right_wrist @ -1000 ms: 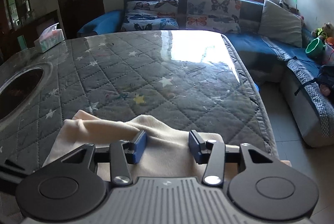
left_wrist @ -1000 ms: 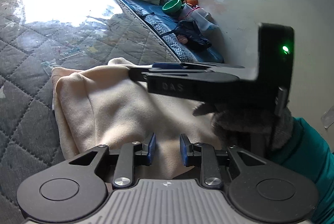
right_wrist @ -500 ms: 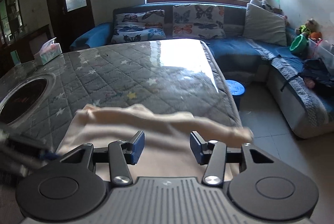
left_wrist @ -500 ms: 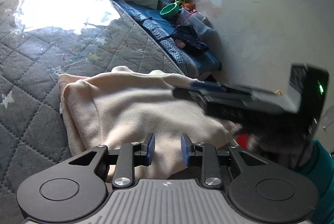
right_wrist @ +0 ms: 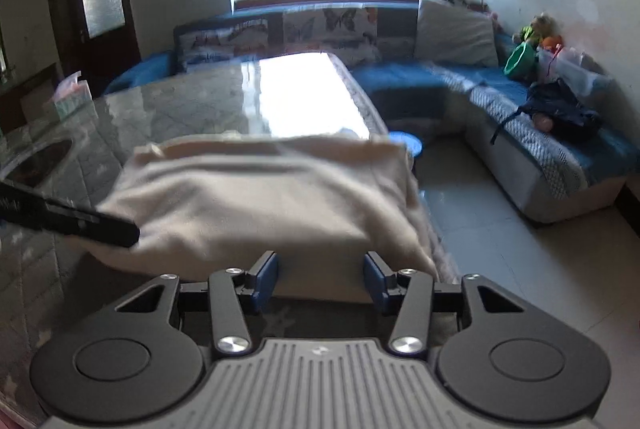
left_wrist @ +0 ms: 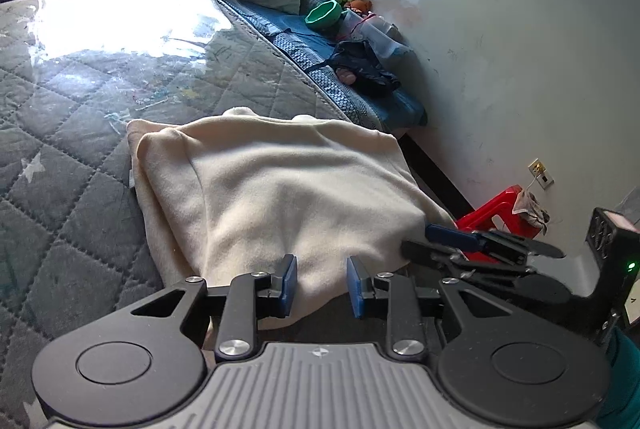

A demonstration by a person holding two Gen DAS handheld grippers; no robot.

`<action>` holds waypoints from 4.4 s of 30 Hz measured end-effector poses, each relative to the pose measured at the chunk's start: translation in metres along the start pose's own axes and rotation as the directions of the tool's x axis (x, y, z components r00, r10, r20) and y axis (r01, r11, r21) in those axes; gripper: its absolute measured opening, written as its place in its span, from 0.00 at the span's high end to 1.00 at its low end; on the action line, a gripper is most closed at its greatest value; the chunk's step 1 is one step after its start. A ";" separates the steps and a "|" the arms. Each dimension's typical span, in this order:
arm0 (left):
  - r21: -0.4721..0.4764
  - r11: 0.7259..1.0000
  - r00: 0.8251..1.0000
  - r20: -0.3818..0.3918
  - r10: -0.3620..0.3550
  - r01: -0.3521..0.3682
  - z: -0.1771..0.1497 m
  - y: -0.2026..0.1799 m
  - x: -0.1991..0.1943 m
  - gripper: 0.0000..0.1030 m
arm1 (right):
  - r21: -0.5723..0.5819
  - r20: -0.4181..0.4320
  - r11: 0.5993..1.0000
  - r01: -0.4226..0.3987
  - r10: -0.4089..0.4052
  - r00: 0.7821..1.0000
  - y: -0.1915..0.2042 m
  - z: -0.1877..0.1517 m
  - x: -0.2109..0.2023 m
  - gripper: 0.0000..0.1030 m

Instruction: Fold clothes

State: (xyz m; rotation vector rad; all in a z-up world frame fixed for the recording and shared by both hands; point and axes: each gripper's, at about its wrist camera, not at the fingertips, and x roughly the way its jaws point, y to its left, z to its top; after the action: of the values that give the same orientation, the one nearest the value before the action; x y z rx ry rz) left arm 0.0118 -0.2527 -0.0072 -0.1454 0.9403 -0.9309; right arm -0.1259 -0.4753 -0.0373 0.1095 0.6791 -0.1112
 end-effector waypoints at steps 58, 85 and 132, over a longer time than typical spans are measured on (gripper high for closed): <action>0.051 0.983 0.975 0.146 0.168 -0.177 -0.081 -0.011 -0.079 0.00 | 0.032 0.148 0.999 0.030 -0.034 0.988 0.073 -0.034 -0.053 0.00; 0.079 0.965 0.958 0.169 0.233 -0.249 -0.123 -0.034 -0.099 0.00 | -0.021 0.197 0.999 0.024 -0.020 0.980 0.099 -0.070 -0.094 0.00; 0.078 0.920 0.923 0.069 0.379 -0.384 -0.132 -0.042 -0.079 0.00 | -0.015 0.155 0.999 0.047 -0.044 0.987 0.092 -0.079 -0.093 0.00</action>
State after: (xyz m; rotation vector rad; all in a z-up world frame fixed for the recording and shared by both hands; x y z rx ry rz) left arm -0.1320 -0.1845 -0.0174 0.0896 0.8375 -0.6016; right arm -0.2336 -0.3676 -0.0339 0.0671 0.5279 -0.1558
